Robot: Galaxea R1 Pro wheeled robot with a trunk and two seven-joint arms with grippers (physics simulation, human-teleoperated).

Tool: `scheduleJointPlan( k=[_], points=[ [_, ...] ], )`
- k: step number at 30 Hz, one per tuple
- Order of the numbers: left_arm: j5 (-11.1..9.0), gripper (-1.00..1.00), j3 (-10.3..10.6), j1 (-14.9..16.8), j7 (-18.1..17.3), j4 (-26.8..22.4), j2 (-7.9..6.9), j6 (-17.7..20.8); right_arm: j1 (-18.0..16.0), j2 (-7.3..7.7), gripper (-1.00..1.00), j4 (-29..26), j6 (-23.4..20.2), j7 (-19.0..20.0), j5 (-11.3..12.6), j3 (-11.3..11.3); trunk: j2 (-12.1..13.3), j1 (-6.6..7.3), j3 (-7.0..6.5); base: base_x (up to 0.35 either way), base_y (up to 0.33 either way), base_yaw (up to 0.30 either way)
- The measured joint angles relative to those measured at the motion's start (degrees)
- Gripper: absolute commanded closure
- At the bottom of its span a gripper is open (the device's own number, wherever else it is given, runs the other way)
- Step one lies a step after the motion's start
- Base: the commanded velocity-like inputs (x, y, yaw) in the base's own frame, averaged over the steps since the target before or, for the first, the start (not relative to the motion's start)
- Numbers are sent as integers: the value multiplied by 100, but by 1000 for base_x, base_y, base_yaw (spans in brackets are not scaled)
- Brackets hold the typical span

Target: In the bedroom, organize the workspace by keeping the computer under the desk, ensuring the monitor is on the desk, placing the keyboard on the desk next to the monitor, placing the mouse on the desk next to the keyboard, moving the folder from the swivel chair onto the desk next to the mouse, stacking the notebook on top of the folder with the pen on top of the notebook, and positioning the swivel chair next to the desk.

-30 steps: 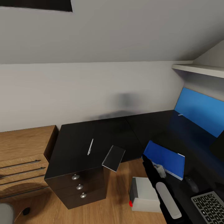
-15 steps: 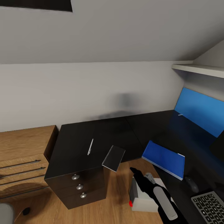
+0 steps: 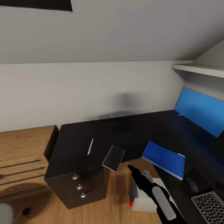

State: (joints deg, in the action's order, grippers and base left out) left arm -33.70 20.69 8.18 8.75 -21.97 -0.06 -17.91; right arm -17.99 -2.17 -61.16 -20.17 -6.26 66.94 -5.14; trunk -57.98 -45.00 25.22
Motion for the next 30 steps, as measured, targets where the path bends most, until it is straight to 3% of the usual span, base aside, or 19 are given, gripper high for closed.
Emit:
scheduleJointPlan(
  k=[5, 20, 30],
  points=[
    [17, -100, -1, 108, -10, 88, 116, -128, 0, 23, -100, 12, 7, -97, 16, 70, 0, 0, 0, 0, 0, 0],
    [12, -100, 0, 249, -24, 147, 100, -232, 0, 50, -100, 18, 7, -176, 27, 88, 0, 0, 0, 0, 0, 0],
    [-14, -100, -24, 250, -16, -133, 94, -207, 0, 50, -100, 18, 3, -176, 31, 92, -79, -43, 35, 0, 0, 0]
  ],
)
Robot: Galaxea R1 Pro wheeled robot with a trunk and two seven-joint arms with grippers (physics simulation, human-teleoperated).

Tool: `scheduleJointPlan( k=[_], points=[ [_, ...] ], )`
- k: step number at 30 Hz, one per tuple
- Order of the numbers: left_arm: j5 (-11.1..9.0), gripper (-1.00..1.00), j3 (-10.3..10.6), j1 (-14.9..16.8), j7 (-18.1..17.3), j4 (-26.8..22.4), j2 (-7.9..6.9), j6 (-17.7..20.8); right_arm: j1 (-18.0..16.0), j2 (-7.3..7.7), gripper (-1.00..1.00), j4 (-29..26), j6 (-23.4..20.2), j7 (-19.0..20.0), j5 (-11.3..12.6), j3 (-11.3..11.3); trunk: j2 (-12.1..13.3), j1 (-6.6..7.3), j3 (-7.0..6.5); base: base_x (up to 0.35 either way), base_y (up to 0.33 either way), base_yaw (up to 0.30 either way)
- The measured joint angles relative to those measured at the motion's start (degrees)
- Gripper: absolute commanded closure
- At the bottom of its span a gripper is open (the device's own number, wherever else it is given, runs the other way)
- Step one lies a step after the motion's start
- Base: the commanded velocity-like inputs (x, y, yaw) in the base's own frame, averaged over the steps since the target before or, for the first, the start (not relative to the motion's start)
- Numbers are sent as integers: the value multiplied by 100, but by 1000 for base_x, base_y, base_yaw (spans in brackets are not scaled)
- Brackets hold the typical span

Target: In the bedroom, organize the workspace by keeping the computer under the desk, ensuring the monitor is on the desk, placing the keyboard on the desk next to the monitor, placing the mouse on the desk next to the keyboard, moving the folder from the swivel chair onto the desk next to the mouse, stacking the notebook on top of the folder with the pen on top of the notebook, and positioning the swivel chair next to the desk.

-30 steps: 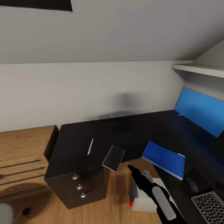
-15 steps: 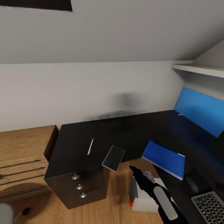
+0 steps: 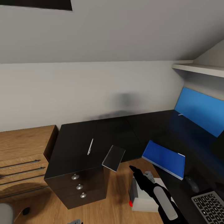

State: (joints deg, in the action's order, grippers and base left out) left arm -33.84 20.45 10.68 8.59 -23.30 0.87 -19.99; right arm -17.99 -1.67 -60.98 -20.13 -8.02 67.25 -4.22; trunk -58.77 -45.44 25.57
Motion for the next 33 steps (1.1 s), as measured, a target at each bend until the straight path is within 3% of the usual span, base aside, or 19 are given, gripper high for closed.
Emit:
scheduleJointPlan(
  k=[22, 28, 31, 32, 33],
  points=[
    [-14, -100, -16, 0, 13, -282, -34, 5, 0, 9, -100, -10, 1, 4, 0, 2, -883, -483, 395, 0, 0, 0],
    [-28, -100, 6, -17, 11, -875, -348, 9, 0, 9, -100, -24, 2, 162, -3, -14, -1124, -615, 503, 0, 0, 0],
    [-29, -100, 7, -184, 6, -1320, -475, 19, 0, 9, -100, -25, 2, 255, -6, -20, -1244, -681, 557, 0, 0, 0],
    [-28, -100, 7, -341, 6, -1646, -532, 49, 0, 9, -100, -25, 2, 280, -5, -22, -1284, -703, 575, 0, 0, 0],
    [-25, -100, 11, -760, 12, -2454, -677, 303, 0, 5, -100, -26, 2, 306, -3, -27, -1325, -725, 594, 0, 0, 0]
  ],
)
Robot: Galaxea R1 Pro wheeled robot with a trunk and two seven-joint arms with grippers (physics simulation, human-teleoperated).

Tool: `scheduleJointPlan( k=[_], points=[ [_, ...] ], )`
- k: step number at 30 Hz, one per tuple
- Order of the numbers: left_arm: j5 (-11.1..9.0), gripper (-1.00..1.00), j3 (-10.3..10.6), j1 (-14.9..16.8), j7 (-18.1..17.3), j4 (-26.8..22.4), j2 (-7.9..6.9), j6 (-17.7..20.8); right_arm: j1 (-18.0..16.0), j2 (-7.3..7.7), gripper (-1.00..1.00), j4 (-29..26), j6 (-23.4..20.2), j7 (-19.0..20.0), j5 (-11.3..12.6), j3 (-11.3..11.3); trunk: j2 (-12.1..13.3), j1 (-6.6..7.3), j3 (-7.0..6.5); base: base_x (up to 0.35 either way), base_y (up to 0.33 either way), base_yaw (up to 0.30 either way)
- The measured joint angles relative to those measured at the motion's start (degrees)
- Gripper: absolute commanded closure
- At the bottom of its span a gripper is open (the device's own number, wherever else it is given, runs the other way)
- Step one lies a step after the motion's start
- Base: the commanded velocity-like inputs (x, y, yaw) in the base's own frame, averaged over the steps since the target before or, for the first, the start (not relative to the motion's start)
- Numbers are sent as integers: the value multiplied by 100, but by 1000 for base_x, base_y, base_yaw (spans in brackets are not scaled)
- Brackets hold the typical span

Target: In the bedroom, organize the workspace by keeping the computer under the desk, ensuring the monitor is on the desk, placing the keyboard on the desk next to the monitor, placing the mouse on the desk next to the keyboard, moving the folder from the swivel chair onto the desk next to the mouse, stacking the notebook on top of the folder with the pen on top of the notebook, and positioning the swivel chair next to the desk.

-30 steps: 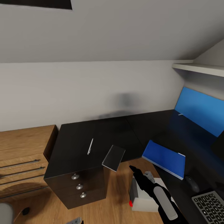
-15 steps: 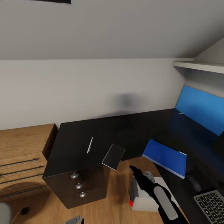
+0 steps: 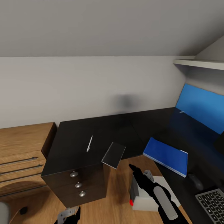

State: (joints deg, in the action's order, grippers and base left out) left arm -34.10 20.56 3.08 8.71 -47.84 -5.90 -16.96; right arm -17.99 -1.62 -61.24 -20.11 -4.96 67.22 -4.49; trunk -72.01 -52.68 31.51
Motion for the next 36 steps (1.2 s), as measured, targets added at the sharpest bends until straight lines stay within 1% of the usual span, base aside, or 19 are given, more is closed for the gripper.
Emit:
scheduleJointPlan(
  k=[1, 2, 4, 5, 8, 16, 19, 20, 24, 28, 34, 36],
  points=[
    [-1, -100, 3, -141, 4, -261, -54, 115, 0, -1, -100, 0, 0, 4, 0, -1, -40, -22, 17, 0, 0, 0],
    [-3, -100, 12, -367, 16, -696, -163, 359, -1, -5, -100, -2, 0, 11, 2, -3, -80, -44, 37, 0, 0, 0],
    [-16, -100, 15, -578, 25, -1089, -278, 619, -1, -8, -100, -4, 0, 17, 4, -8, -160, -88, 72, 0, 0, 0],
    [-100, -100, 16, -825, 33, -1529, -433, 940, -1, -15, -100, -11, 0, 29, 12, -18, -201, -110, 91, 0, 0, 0],
    [-221, -100, 13, -941, 37, -1724, -506, 1090, -1, -29, -100, -17, -1, 89, 21, -28, -321, -176, 144, 0, 0, 0],
    [-326, -100, 13, -1016, 38, -1838, -539, 1192, -1, -42, -100, -21, -42, 393, 65, -61, -642, -352, 288, 0, 0, 42],
    [-330, -100, 11, -1019, 38, -1812, -529, 1197, -1, -45, -100, -18, -50, 410, 71, -66, -762, -418, 342, 0, 0, 211],
    [-332, -100, 12, -1019, 36, -1699, -513, 1199, -1, -48, -100, -17, -53, 418, 75, -73, -802, -440, 360, 0, 0, 250],
    [-326, -100, 19, -1019, 31, -1586, -504, 1200, -1, -50, -100, -21, -54, 422, 79, -74, -963, -528, 432, 0, 0, 261],
    [-324, -100, 17, -1020, 29, -1543, -501, 1200, -1, -48, -100, -24, -61, 424, 83, -75, -1123, -615, 504, 0, 0, 270],
    [-315, -100, 21, -1020, 26, -1512, -500, 1184, -1, -48, -100, -25, -64, 424, 85, -81, -1125, -616, 504, 0, 0, 273],
    [-313, -100, 25, -1022, 27, -1416, -500, 1176, -1, -49, -100, -26, -67, 461, 89, -119, -1125, -616, 504, 0, 0, 263]
  ],
)
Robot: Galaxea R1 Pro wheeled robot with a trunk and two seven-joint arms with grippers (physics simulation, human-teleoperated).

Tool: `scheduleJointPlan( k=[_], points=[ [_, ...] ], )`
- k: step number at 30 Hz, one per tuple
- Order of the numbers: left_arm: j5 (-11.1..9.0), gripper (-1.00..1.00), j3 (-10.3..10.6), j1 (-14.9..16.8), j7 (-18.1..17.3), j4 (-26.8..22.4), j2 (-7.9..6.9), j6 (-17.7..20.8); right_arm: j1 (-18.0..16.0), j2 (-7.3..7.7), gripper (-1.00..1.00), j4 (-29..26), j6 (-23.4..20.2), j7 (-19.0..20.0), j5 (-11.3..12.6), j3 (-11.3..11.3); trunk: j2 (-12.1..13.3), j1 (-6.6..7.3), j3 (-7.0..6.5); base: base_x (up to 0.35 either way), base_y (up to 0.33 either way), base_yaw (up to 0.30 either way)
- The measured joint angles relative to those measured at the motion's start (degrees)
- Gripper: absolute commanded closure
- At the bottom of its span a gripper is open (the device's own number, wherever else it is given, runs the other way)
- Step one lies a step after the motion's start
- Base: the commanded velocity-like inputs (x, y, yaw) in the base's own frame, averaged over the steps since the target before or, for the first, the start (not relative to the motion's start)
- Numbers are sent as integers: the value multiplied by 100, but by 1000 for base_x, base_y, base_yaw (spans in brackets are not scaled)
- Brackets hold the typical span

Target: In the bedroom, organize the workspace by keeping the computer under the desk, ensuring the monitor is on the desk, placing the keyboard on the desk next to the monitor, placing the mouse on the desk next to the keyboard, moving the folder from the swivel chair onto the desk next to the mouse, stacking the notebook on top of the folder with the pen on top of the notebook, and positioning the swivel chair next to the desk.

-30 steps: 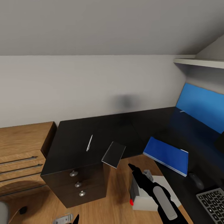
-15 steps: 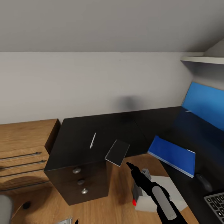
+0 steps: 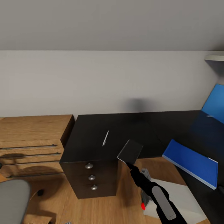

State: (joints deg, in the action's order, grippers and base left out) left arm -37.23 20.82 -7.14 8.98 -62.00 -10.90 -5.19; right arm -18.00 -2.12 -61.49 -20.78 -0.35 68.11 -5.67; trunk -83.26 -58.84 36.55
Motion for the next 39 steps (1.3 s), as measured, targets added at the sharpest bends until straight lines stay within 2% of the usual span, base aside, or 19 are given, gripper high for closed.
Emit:
scheduleJointPlan(
  k=[5, 6, 10, 23, 39],
  points=[
    [13, -100, 13, 0, -2, 127, 0, -2, 2, 5, -100, -10, 3, 64, 4, -206, 0, 0, 0, 7, 0, 130],
    [15, -100, 14, 0, -5, 155, 0, -2, 1, 10, -100, -15, 4, 122, 4, -303, 0, 0, 0, 59, 0, 40],
    [17, -100, 20, 0, -7, 184, 0, -2, 1, 18, -100, -18, 9, 201, 0, -378, 0, 1, 0, 119, 0, 20],
    [18, -100, 30, 0, -3, 203, 0, -2, 0, 36, -100, -20, 46, 253, -11, -402, 0, 0, 0, 39, 0, 3],
    [14, -100, 26, 0, 8, 204, 1, -3, 0, 54, -100, -10, 66, 394, -18, -318, 0, -1, 0, -5, -9, 0]
  ],
)
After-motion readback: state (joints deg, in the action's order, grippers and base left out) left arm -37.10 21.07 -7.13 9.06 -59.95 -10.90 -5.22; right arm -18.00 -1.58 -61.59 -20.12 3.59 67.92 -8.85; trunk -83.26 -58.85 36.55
